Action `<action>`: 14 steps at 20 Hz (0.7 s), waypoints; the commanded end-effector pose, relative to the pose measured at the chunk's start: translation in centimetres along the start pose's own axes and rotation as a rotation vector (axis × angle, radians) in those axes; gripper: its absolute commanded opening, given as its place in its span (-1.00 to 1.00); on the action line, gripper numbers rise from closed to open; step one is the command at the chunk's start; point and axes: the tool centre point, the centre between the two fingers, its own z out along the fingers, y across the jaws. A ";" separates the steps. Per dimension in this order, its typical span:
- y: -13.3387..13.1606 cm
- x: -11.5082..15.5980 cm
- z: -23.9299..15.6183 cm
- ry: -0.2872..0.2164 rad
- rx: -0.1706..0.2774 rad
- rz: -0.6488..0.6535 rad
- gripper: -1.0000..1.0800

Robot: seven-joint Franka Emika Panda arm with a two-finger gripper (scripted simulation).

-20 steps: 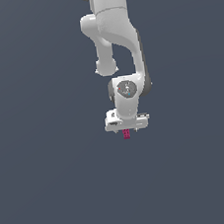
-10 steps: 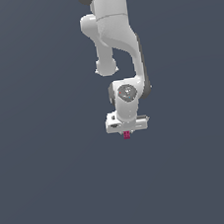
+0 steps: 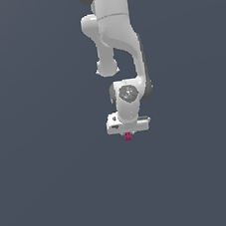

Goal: Pick up the object and move it to a goal position.

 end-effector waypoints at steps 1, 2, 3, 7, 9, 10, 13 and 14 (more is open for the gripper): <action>0.0 0.1 -0.4 0.001 0.000 0.000 -1.00; 0.0 0.1 -0.7 0.001 0.000 0.000 -1.00; -0.1 0.2 -1.0 0.001 0.000 0.000 -1.00; -0.2 0.4 -3.1 0.001 0.000 0.000 -1.00; -0.3 0.6 -4.4 0.001 0.000 0.000 -1.00; -0.4 0.7 -5.2 0.001 0.000 0.000 -1.00; -0.6 1.1 -7.9 0.001 0.000 0.000 -1.00; -0.7 1.2 -8.8 0.001 0.000 0.000 -1.00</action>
